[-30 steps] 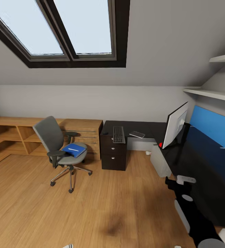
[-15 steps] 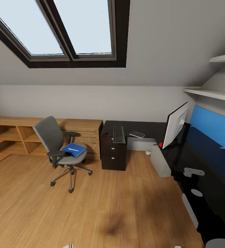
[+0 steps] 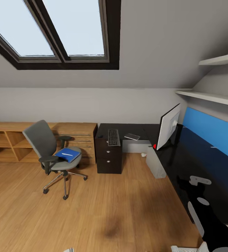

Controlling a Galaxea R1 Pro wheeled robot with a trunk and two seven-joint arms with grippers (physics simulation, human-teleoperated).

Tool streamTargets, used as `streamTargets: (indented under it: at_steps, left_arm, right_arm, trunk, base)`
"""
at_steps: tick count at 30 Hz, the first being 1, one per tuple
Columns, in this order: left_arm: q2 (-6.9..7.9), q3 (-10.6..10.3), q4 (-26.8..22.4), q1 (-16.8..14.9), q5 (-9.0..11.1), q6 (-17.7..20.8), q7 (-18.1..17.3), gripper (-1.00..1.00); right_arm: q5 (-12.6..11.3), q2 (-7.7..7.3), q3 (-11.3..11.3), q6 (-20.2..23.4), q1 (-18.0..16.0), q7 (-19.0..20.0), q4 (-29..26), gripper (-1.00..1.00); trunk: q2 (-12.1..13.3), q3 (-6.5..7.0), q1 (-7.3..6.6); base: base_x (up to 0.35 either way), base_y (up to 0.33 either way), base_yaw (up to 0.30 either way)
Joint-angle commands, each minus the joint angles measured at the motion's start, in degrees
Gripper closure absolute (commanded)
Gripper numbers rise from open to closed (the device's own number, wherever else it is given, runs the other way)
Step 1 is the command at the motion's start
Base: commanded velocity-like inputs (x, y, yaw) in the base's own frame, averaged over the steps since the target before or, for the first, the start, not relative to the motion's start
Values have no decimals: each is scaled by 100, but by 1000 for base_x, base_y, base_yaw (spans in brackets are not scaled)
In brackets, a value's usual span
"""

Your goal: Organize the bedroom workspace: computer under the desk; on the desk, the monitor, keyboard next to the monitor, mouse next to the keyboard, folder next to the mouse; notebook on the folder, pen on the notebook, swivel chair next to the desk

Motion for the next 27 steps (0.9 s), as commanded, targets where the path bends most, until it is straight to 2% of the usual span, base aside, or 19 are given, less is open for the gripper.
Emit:
streamTargets:
  at_steps: [1,2,4,5,10,13,14,15,18,21,25,27]
  left_arm:
    - [10,-46,-7,-8,61,-42,38,-100]
    - [16,-42,-7,-8,60,-42,38,-100]
    - [18,-42,-7,-8,60,-42,38,-100]
    - [28,-41,-7,-8,60,-42,38,-100]
    - [38,-39,-7,-8,60,-42,38,-100]
    - [52,-34,-11,-8,56,-42,42,-100]
    - [65,-33,-14,-8,55,-42,44,-100]
    - [73,-33,-14,-8,54,-42,44,-100]
    - [95,-32,-22,-8,51,-42,41,-100]
    - [99,-31,-23,-8,50,-42,40,-100]
    - [102,-31,-42,-8,44,-42,34,-100]
    - [102,-31,-45,-8,44,-42,33,-100]
  right_arm:
    - [-60,-9,-28,-84,-3,-23,97,-100]
    - [-54,-23,-106,-626,-3,7,395,-100]
    - [-38,-22,-119,-908,-3,29,470,-100]
    - [-8,-14,-129,-1328,-3,52,573,-100]
    - [-20,-21,-154,-1574,-10,65,886,-100]
    - [-30,-96,-165,-1728,-501,67,1880,-100]
    - [-26,-160,-167,-1772,-961,68,2435,-100]
    - [-22,-193,-166,-1787,-1214,68,2721,-100]
    - [8,-405,-164,-1842,-2609,70,4337,-100]
    - [19,-493,-151,-1853,-3145,69,4775,-100]
    - [48,-532,-149,-1871,-3447,69,4988,-100]
    - [47,-535,-157,-1888,-3476,69,5016,-100]
  trunk:
    - [-6,-6,1]
    - [-6,-5,1]
    - [-6,-4,1]
    - [-6,-4,1]
    - [-6,-3,1]
    - [-6,-3,1]
    - [-6,-3,1]
    - [-6,-3,1]
    - [-6,-3,1]
    - [-6,-3,1]
    - [-6,-3,1]
    - [-6,-3,1]
  base:
    - [0,0,-215]
    - [0,0,-88]
    - [0,0,-63]
    - [0,0,-23]
    - [0,0,-11]
    - [0,0,-3]
    - [0,0,-2]
    - [0,0,-1]
    - [0,0,0]
    - [0,0,0]
    - [0,0,0]
    - [0,0,0]
